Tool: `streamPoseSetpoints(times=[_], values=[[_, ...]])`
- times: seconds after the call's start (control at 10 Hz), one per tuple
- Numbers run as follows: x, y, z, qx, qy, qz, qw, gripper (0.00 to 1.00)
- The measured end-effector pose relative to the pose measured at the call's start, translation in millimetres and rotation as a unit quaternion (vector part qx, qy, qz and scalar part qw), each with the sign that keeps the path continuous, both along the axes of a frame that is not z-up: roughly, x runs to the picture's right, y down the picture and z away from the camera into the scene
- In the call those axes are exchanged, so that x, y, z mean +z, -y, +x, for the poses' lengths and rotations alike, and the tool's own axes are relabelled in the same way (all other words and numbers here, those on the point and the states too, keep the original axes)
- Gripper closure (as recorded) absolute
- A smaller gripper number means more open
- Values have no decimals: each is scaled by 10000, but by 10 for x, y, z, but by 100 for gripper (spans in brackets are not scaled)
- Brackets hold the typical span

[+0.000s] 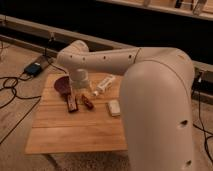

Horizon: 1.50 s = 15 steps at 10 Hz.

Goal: Move the arm in a circular motion

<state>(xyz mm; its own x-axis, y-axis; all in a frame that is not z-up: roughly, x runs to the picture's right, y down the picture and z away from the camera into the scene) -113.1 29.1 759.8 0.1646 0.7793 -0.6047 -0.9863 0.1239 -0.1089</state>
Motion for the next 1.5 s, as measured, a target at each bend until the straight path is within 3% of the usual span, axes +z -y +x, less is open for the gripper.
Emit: streamPoseSetpoints(times=[0.4, 0.6, 0.9, 1.2, 1.5], values=[[323, 255, 80, 21, -92, -117, 9999, 35], [522, 401, -147, -182, -37, -156, 9997, 35], [649, 491, -564, -447, 167, -191, 9987, 35], [541, 423, -862, -672, 404, -241, 9966, 35], [232, 303, -834, -787, 551, -244, 9951, 35]])
